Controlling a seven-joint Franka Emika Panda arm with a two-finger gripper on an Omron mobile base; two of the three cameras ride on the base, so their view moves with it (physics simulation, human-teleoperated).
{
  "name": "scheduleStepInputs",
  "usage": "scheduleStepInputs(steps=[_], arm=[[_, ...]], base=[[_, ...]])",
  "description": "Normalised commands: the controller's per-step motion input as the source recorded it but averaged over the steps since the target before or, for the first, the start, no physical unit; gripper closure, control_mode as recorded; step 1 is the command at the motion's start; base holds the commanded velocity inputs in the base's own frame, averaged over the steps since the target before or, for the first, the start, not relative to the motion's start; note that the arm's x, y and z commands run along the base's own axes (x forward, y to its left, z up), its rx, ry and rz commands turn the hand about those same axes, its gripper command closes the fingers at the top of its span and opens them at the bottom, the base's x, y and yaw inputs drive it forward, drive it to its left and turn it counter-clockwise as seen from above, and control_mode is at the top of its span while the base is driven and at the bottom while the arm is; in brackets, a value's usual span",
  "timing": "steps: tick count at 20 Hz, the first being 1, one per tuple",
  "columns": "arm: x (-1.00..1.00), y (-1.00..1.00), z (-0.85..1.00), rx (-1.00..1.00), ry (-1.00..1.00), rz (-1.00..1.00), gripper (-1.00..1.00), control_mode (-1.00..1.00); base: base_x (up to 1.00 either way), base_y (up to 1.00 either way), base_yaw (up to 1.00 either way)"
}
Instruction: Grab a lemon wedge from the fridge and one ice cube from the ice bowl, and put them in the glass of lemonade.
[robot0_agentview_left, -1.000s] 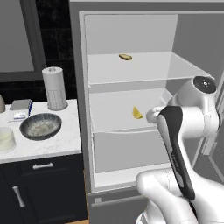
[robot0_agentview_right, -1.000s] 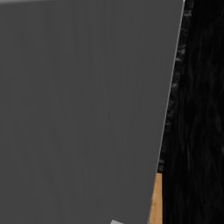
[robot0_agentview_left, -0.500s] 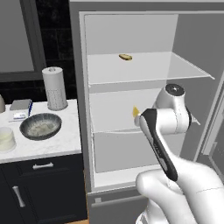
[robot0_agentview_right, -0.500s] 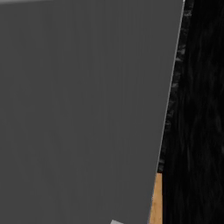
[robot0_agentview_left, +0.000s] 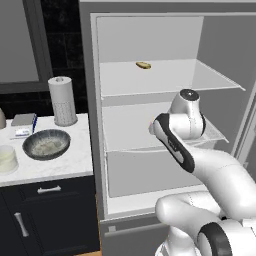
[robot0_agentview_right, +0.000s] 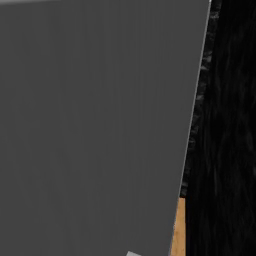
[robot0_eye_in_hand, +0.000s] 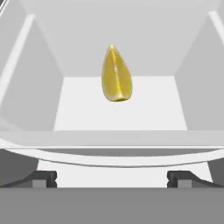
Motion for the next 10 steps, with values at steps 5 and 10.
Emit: scheduleStepInputs(steps=[5, 10], arm=[[0.17, 0.00, -0.31, 0.00, 0.03, 0.04, -1.00, -1.00], [0.17, 0.00, -0.32, 0.00, 0.00, 0.01, -1.00, -1.00]], base=[[0.00, 0.00, 0.00], [0.00, 0.00, 0.00]])
